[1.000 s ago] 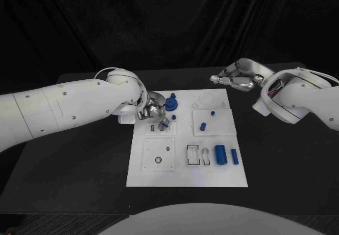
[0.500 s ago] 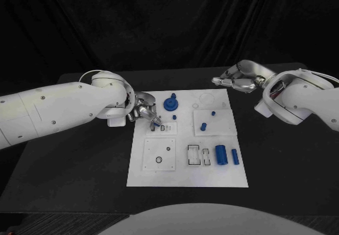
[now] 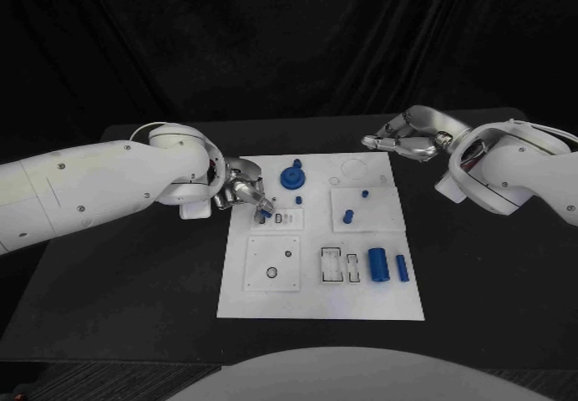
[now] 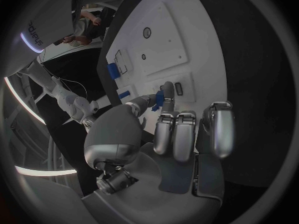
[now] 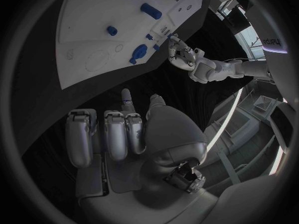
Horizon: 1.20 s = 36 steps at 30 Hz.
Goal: Assemble the parts on the task board
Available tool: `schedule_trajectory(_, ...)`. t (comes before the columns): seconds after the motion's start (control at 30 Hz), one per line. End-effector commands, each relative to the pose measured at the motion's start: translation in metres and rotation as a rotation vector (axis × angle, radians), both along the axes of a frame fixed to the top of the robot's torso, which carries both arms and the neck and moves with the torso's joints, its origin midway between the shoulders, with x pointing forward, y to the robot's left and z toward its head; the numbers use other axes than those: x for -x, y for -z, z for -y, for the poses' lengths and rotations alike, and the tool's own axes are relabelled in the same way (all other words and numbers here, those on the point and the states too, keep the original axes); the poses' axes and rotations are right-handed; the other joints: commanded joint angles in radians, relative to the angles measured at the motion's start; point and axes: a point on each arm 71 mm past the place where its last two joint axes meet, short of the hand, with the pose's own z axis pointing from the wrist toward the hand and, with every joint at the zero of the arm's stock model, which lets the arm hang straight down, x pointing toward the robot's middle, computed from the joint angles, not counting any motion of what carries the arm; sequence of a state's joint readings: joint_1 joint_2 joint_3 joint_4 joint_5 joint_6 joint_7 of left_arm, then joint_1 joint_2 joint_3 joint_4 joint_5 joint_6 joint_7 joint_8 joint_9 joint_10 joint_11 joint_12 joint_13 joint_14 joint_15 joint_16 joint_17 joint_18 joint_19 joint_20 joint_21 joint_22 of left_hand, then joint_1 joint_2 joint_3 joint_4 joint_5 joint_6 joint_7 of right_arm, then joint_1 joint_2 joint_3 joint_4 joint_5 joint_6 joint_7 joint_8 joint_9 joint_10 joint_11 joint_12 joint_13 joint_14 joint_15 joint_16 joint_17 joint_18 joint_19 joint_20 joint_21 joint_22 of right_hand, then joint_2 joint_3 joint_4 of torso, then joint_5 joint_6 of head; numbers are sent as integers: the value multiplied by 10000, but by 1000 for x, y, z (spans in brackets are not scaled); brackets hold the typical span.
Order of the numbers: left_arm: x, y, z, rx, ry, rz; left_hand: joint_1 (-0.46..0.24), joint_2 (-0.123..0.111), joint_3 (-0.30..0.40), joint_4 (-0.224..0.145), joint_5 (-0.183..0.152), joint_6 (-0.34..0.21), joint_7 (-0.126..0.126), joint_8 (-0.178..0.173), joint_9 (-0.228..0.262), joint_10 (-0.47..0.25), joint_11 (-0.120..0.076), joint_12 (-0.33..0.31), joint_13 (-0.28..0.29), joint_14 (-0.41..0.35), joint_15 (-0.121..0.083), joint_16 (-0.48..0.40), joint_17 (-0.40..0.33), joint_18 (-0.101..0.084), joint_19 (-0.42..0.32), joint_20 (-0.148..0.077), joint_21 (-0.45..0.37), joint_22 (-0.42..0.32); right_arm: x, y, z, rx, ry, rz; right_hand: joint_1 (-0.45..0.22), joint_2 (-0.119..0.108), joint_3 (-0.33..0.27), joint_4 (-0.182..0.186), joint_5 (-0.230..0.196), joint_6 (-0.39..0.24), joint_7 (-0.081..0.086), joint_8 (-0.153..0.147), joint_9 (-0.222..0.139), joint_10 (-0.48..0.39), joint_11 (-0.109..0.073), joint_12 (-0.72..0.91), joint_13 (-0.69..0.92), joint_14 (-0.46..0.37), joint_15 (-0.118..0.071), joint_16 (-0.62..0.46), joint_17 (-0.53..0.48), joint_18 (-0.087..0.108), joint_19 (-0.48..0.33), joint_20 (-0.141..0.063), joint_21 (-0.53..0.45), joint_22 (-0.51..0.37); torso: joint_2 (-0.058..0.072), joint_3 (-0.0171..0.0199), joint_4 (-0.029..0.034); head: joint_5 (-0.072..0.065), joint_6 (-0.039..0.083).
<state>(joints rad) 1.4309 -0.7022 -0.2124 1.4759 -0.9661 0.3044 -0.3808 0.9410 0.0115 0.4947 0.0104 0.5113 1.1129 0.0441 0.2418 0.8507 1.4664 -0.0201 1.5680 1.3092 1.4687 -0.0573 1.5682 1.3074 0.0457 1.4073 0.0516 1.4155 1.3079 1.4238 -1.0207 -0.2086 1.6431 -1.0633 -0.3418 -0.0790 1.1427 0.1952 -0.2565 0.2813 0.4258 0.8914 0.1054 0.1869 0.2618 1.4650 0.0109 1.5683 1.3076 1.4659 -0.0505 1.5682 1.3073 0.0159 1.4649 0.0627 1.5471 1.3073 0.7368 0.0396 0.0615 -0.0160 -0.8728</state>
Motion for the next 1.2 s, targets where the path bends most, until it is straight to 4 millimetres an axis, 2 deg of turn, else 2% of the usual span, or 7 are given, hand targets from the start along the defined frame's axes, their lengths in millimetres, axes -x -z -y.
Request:
schedule_trajectory(0.03,3,0,3,499,-193,-281,-142,30,557,-495,35,86,-105,27,14,1044,-74,28,2616,1021,-71,26,2634,42,53,-5,19,1736,0,2,1,111,158,-227,117,-8,39,-11,63,-23,-14,-24,11,1058,27,25,2632,1049,43,26,2635,-67,862,32,-58,2514,12,-14,-5,18,2)
schedule_trajectory(0.67,-3,0,9,838,-652,134,-164,348,772,-507,-47,-64,-58,-86,38,1044,-46,28,2616,1021,-55,26,2634,63,-10,-10,-90,1695,-1,3,-1,132,153,-258,210,-12,55,-19,156,-17,-18,-26,22,1058,23,25,2632,1049,39,26,2635,-64,856,26,-69,2510,-2,17,-16,97,2)
schedule_trajectory(0.8,-2,5,10,847,-651,63,-162,354,776,-509,-48,-64,-57,-87,39,1044,-45,28,2616,1021,-55,26,2634,63,-12,-10,-93,1694,-1,3,-1,134,160,-264,237,-10,61,-20,181,-14,-18,-27,25,1058,23,25,2632,1049,38,26,2635,-63,854,25,-71,2509,4,-6,-7,71,2)
schedule_trajectory(1.03,-1,11,8,867,-765,-1,-162,357,777,-511,-53,-64,-55,-88,40,1044,-44,28,2616,1021,-54,26,2634,63,-12,-10,-95,1694,-1,4,0,137,199,-270,237,0,61,-6,182,-10,-17,-26,27,1058,23,25,2632,1049,38,26,2635,-63,854,24,-72,2509,-7,8,-17,85,2)
schedule_trajectory(1.2,0,13,7,878,-812,-27,-162,360,779,-513,-62,-63,-54,-88,42,1044,-42,28,2616,1021,-53,26,2634,68,-26,-9,-110,1686,-1,5,0,135,213,-282,233,11,60,11,179,-5,-17,-24,30,1058,23,25,2632,1049,37,26,2635,-63,854,24,-71,2509,3,-2,-31,129,2)
